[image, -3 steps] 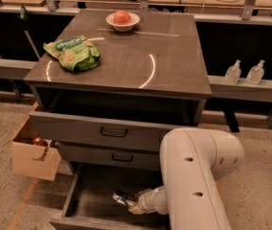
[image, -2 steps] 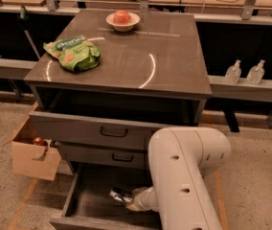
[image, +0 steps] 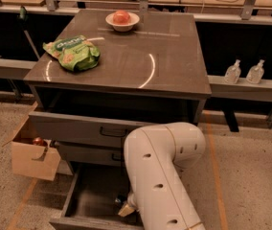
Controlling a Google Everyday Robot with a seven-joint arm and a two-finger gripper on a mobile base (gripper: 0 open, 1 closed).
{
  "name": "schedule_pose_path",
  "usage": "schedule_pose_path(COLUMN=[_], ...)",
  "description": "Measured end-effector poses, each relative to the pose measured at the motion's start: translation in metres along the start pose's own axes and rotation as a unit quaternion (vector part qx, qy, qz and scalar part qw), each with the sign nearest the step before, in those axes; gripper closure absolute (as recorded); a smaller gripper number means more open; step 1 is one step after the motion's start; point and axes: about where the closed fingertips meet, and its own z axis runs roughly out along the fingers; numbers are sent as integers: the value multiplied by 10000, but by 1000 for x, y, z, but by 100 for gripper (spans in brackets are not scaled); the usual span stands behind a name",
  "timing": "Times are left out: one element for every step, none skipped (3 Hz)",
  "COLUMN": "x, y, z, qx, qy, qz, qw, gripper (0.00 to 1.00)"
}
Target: Place redbull can into bottom drawer
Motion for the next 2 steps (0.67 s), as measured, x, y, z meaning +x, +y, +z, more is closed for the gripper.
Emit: schedule_pose_path(x=[-7,14], y=[7,-2], z=[-14,-99], qx=[0,299], qy=[-117,-435], qz=[165,556], qw=[9998,9971], gripper=[0,0])
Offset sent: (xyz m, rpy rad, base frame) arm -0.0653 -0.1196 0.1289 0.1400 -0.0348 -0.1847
